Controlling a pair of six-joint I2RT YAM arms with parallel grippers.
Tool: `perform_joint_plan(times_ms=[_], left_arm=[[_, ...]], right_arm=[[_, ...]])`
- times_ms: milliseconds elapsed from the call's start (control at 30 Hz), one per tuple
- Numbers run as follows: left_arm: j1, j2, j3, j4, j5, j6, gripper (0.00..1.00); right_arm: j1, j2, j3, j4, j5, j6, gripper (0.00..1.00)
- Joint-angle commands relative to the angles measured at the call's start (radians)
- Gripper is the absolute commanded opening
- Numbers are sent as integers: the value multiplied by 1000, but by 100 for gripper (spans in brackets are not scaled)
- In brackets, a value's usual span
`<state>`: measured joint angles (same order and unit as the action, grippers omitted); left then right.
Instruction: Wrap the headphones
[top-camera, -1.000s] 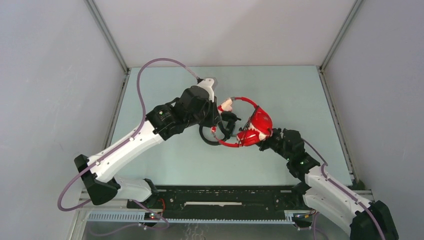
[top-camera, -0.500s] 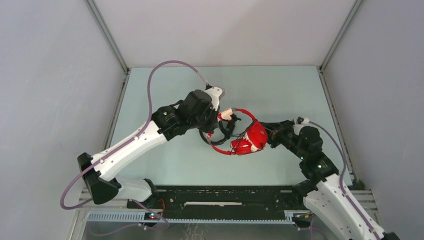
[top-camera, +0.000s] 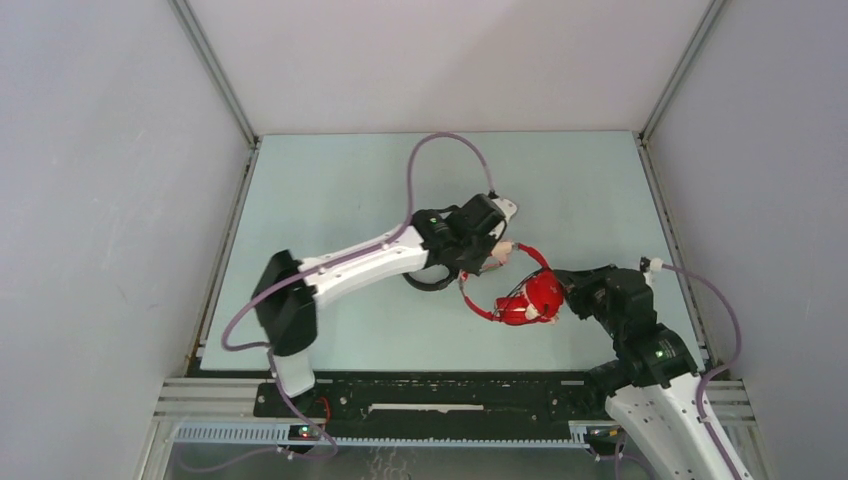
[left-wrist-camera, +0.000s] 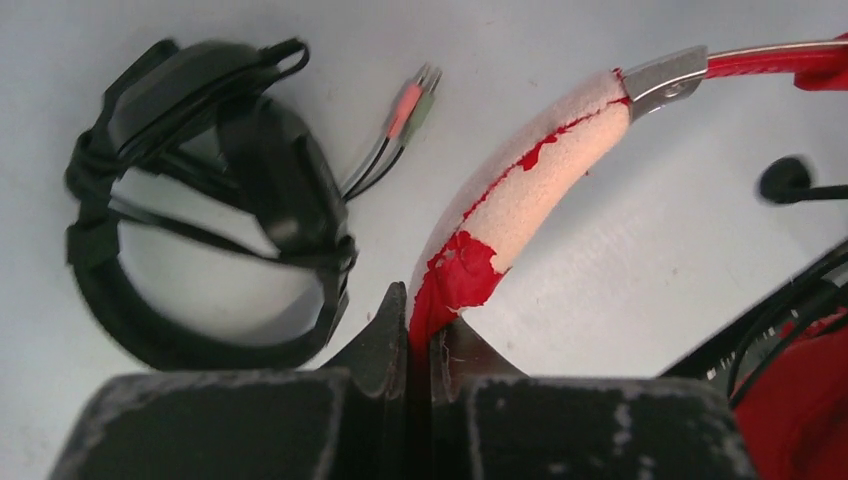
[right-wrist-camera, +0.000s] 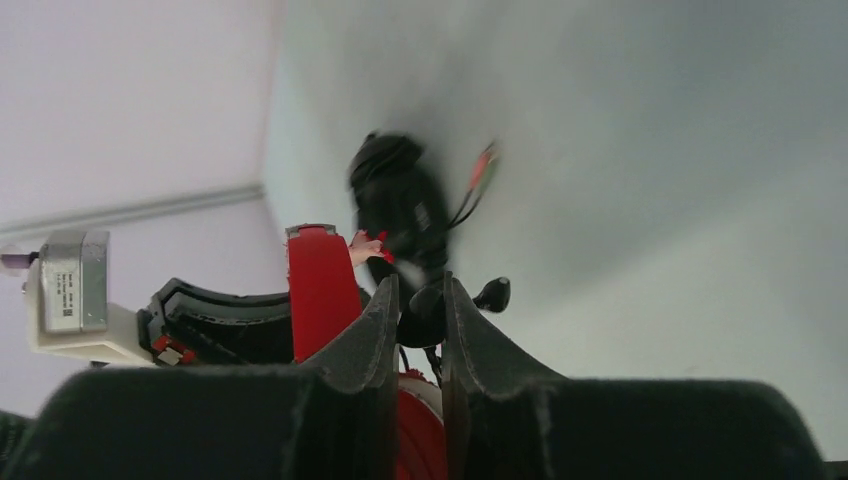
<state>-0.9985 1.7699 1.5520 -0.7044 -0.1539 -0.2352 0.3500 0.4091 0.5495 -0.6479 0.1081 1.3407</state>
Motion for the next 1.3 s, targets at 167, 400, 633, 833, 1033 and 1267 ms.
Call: perform_joint_plan(times_ms=[167, 400, 633, 833, 1033, 1267], left_arm=[[-5, 243, 199, 111, -230, -8, 0], [-5, 229, 60, 412, -129, 70, 0], [-6, 338, 191, 310, 40, 224, 0], [-7, 498, 387, 127, 96, 215, 0], [-6, 597, 502, 73, 86, 191, 0], [-7, 700, 623, -37, 49, 178, 0]], right_arm=[[-149, 77, 90, -49, 161, -305, 0], [-299, 249, 89, 8, 41, -400, 0], [-363, 310, 89, 58, 46, -463, 0], [-387, 405, 73, 113, 37, -487, 0], [-407, 497, 63, 181, 88, -481, 0], [-442, 668, 63, 240, 29, -520, 0]])
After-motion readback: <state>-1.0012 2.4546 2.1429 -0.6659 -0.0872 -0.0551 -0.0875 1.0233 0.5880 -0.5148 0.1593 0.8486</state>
